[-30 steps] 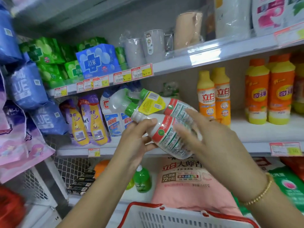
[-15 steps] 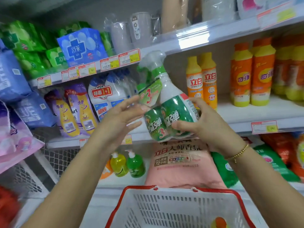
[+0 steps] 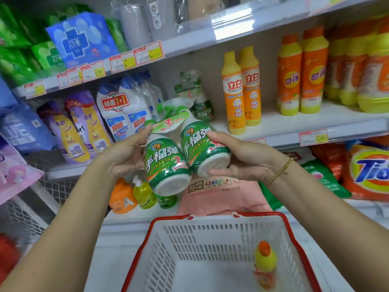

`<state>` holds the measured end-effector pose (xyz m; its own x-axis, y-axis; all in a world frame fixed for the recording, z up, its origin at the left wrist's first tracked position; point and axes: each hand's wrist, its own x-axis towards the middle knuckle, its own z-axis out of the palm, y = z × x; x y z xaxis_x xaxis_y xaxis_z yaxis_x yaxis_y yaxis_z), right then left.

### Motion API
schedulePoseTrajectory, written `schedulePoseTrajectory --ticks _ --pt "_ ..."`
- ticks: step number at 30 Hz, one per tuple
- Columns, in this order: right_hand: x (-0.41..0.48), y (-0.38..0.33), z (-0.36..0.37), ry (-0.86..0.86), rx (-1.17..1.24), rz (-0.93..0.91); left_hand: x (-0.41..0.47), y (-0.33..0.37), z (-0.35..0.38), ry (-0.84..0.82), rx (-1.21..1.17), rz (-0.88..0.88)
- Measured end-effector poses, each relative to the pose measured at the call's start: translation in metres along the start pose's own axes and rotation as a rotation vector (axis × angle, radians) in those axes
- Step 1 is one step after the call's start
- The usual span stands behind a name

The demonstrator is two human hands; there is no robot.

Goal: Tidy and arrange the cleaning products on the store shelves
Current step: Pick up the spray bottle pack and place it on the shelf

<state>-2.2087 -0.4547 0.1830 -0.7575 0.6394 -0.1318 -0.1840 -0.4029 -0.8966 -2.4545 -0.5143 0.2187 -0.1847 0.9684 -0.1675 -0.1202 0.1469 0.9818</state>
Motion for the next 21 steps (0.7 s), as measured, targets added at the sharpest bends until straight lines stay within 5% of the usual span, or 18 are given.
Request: schedulePoseTrajectory --ticks 6,11,15,21 --pt "-0.025 -0.005 -0.025 -0.023 -0.142 0.008 0.004 -0.011 0.034 0.044 -0.02 0.046" --pt "-0.081 -0.027 -0.087 0.002 -0.699 -0.062 0.013 -0.018 0.111 -0.103 0.069 0.238" --pt "-0.143 -0.042 -0.157 0.284 -1.095 -0.014 0.03 -0.045 0.218 -0.309 0.242 0.35" --pt "-0.216 -0.025 -0.259 0.735 -0.755 -0.127 0.063 -0.127 0.33 -0.368 0.569 0.388"
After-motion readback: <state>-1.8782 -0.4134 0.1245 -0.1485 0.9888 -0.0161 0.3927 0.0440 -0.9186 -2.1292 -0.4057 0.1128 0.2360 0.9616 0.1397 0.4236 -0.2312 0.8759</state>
